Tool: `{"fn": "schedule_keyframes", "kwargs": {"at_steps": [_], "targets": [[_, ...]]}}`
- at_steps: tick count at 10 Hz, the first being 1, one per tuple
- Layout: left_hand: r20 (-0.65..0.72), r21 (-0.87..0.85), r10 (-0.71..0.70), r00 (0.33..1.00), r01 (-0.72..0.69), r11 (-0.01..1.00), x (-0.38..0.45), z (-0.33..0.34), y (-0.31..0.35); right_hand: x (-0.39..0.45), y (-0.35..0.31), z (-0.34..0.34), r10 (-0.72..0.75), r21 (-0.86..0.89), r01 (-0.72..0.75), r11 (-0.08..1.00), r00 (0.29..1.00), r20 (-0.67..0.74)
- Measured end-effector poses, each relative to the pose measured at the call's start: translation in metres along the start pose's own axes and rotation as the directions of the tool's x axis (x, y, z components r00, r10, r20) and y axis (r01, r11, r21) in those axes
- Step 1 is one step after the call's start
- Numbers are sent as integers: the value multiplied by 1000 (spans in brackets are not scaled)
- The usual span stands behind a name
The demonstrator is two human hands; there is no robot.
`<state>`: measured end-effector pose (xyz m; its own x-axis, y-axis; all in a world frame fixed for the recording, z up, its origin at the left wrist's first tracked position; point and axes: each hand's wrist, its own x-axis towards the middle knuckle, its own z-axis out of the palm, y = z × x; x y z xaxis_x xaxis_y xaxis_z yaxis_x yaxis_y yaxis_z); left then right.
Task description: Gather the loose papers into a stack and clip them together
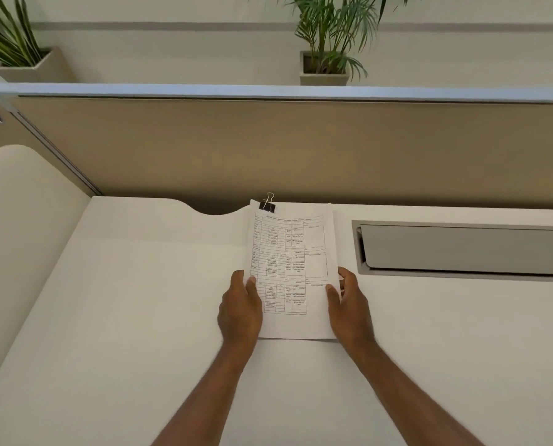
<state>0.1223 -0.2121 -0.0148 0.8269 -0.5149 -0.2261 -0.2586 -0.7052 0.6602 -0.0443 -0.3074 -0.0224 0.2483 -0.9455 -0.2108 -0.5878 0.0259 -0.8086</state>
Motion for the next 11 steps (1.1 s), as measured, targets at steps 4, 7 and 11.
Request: {"fn": "schedule_keyframes", "kwargs": {"at_steps": [4, 7, 11], "targets": [[-37, 225, -9, 999, 17, 974, 22, 18, 14, 27, 3, 13, -52, -158, 34, 987, 992, -111], [-51, 560, 146, 988, -93, 823, 25, 27, -1, 25, -2, 10, -34, -309, 17, 951, 998, -50], [-45, 478, 139, 989, -101, 872, 0, 9, 0, -5, -6, -4, -127, -375, 99, 922, 991, -51]]}}
